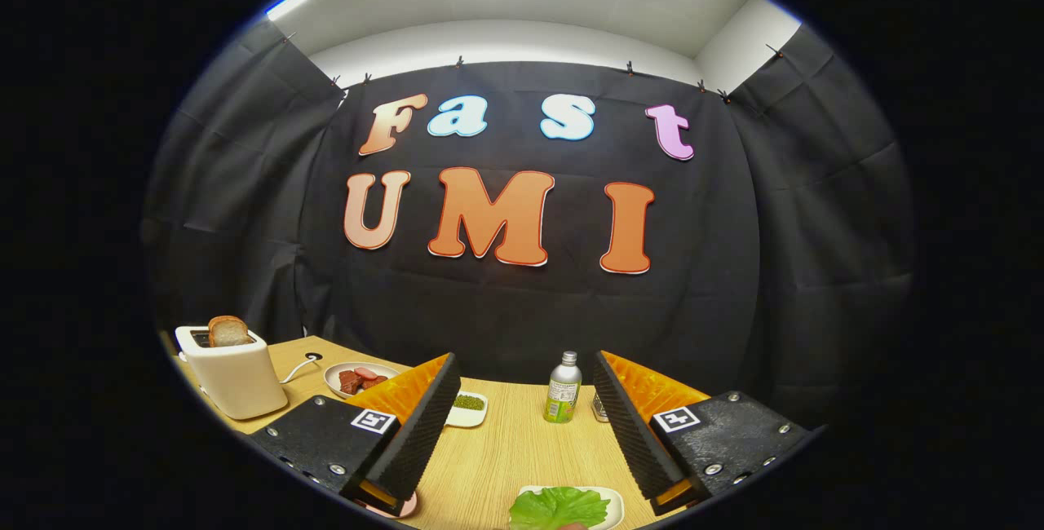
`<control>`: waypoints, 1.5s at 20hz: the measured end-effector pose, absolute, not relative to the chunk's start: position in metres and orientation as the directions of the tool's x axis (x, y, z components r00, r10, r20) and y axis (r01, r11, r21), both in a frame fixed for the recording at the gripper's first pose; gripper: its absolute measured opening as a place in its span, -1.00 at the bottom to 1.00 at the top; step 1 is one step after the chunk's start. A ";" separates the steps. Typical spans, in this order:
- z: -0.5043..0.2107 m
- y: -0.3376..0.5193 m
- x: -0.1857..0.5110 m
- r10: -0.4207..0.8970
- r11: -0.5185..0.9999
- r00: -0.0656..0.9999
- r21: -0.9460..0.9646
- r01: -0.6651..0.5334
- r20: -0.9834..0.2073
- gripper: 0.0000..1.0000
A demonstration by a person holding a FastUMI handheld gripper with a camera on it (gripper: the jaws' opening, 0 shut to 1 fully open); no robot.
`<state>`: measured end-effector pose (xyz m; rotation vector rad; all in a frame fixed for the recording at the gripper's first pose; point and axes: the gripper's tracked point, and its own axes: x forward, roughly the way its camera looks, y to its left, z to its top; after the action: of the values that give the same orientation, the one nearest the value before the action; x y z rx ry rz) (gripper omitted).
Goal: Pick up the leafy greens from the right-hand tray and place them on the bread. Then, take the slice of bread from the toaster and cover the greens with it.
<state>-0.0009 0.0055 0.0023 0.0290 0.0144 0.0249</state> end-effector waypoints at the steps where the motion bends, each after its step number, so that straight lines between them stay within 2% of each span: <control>1: 0.003 0.009 -0.001 0.039 0.998 0.999 0.041 -0.038 -0.018 0.98; 6: -0.009 0.005 0.004 0.040 0.998 0.996 0.054 -0.036 -0.074 0.97; 15: -0.048 0.005 0.004 0.082 0.997 0.964 0.036 -0.075 -0.255 0.98; 21: -0.092 0.010 -0.004 0.131 0.991 0.901 0.062 -0.116 -0.413 0.98; 30: -0.144 0.001 -0.017 0.150 0.988 0.783 0.113 -0.103 -0.604 0.98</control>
<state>-0.0168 0.0009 -0.1443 0.0748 0.6582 0.1366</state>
